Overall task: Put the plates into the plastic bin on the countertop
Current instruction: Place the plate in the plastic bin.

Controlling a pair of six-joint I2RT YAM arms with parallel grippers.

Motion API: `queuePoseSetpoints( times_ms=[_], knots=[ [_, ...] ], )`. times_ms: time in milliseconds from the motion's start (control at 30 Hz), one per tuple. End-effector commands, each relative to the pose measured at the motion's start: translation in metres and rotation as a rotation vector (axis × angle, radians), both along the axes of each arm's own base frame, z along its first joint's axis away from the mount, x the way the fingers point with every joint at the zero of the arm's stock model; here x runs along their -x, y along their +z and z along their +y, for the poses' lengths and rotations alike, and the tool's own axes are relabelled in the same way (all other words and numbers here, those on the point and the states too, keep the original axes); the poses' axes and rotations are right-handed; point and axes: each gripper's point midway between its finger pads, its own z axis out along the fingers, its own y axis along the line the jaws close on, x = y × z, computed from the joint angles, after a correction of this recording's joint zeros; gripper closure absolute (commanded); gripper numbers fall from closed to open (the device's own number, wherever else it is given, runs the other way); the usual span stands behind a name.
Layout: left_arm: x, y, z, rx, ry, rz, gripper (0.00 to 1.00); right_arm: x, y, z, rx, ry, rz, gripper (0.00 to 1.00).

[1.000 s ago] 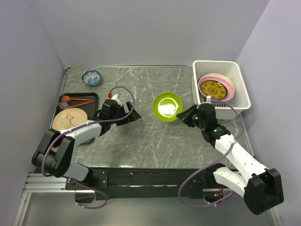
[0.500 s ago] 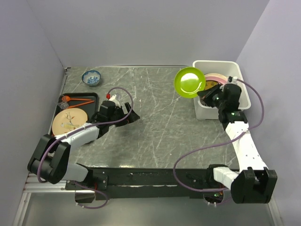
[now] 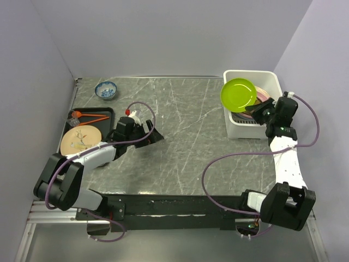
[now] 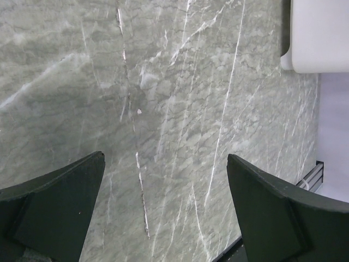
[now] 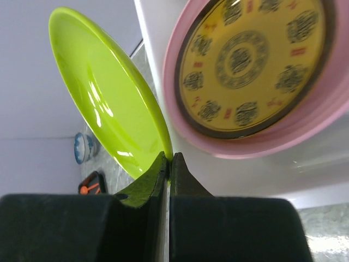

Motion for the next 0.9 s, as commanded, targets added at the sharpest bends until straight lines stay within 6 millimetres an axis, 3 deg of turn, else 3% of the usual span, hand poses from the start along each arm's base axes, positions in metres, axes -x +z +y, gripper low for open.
queuePoseSetpoints(
  times_ms=[0,400,600,867],
  knots=[
    [-0.006,0.016,-0.010,0.043,-0.036,-0.052,0.01,-0.003,0.031,-0.012,0.015,-0.004,-0.099,1.00],
    [-0.002,0.011,-0.006,0.021,-0.040,-0.048,0.01,-0.002,0.015,-0.044,0.033,-0.095,-0.055,1.00],
    [-0.003,0.010,-0.007,0.024,-0.044,-0.048,0.01,-0.001,-0.006,-0.059,0.024,-0.131,-0.011,1.00],
    [-0.005,0.008,-0.006,0.009,-0.031,-0.035,0.01,-0.008,-0.026,-0.056,-0.026,-0.093,0.027,0.98]
  ],
)
